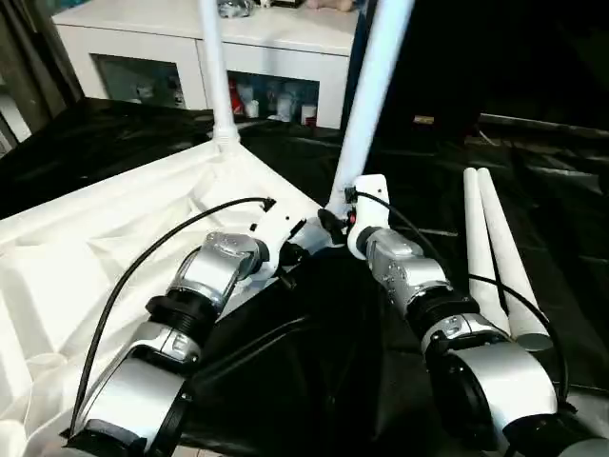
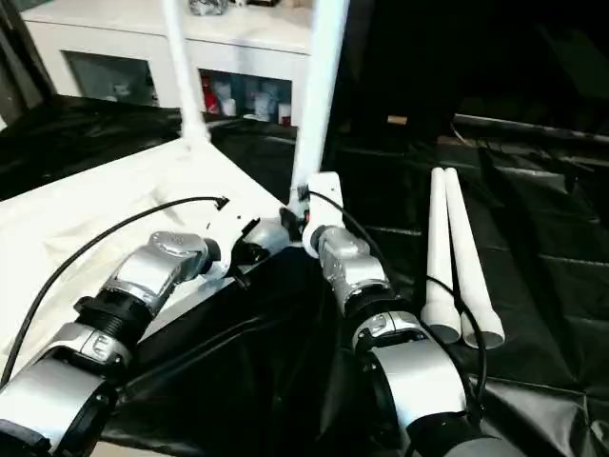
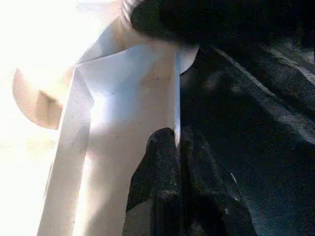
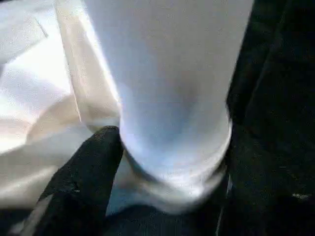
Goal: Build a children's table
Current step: Rotate table base
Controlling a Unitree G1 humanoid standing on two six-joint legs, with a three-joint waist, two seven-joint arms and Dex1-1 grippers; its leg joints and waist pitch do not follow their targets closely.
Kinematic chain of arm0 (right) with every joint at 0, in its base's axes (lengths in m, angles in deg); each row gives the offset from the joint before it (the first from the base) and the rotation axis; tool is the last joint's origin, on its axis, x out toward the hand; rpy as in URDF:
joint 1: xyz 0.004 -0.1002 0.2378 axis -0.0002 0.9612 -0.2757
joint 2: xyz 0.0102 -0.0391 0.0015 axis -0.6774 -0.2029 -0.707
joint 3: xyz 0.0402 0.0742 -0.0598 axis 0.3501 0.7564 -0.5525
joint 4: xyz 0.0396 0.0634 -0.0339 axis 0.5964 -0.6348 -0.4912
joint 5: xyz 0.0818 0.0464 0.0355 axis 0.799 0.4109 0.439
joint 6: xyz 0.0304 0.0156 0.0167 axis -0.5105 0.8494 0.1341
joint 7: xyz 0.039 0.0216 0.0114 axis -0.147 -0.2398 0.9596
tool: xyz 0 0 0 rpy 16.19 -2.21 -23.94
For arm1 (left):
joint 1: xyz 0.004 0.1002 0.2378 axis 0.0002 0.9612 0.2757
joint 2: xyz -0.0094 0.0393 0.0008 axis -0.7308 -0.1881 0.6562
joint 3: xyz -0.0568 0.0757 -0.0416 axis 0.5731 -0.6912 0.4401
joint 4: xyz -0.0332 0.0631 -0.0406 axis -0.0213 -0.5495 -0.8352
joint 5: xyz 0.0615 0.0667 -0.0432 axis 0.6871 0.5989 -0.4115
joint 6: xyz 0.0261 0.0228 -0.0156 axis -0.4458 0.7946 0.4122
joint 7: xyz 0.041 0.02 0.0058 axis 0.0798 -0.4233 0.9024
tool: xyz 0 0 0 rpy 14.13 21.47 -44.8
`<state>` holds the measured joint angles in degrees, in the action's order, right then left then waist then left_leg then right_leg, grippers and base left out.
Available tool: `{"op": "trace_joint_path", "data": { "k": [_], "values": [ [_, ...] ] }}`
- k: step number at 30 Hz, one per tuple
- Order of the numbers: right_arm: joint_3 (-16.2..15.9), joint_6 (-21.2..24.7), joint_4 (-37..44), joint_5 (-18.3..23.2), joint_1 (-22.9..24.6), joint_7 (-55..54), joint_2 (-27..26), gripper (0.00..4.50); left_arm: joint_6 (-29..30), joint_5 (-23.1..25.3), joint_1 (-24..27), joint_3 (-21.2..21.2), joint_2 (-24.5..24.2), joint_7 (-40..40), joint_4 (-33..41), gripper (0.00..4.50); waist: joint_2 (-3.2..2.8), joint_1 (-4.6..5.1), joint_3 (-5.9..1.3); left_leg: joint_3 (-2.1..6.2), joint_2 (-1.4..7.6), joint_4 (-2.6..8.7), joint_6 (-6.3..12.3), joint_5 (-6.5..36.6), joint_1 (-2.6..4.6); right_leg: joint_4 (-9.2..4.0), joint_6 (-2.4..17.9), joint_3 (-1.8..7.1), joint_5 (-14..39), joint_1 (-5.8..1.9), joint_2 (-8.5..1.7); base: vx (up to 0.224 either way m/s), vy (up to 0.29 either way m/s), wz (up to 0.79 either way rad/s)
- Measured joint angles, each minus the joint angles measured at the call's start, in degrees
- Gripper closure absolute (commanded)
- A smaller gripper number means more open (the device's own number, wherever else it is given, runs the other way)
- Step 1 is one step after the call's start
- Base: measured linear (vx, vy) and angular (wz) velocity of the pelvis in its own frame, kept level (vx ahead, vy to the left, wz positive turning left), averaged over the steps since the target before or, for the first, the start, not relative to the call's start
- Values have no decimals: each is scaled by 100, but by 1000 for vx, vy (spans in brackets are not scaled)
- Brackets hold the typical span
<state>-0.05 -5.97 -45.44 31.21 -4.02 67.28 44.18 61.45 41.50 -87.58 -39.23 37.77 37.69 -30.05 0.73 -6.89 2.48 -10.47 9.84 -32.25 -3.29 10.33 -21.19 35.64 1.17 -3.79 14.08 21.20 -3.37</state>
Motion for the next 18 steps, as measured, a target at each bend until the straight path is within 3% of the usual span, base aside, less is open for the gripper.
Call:
{"op": "trace_joint_path", "data": {
  "k": [1, 8, 13, 18],
  "values": [
    [-5, -13, 6, 0, 0, 148, 37, 58, -28, 6, 11, -22, -37, -68, 30, 450, 1, 11, 1, 0, 1, -1, 1, -1, -6, 0, 0, -1, 0, 5, 0, 0, 0, 0],
    [-78, -132, 147, -13, 84, 814, 293, 58, -79, 17, 100, -73, -215, -289, 312, 450, 2, 28, 3, 0, 3, -19, 73, -61, -98, 17, 1, -8, -1, 82, 0, 0, 0, 0],
    [-154, -263, 342, -44, 239, 1271, 459, 58, -95, 17, 142, -116, -309, -465, 403, 450, 8, 25, 12, 0, 5, -29, 80, -58, -101, 23, 1, -11, -1, 83, 0, 0, 0, 0],
    [-464, -388, 1043, -85, 564, 2186, 833, 58, -218, 2, 277, -206, -518, -836, 618, 450, 9, 10, 26, 1, 8, -38, 81, -58, -103, 30, 1, -15, -1, 83, 0, 0, 0, 0]
  ]
}}
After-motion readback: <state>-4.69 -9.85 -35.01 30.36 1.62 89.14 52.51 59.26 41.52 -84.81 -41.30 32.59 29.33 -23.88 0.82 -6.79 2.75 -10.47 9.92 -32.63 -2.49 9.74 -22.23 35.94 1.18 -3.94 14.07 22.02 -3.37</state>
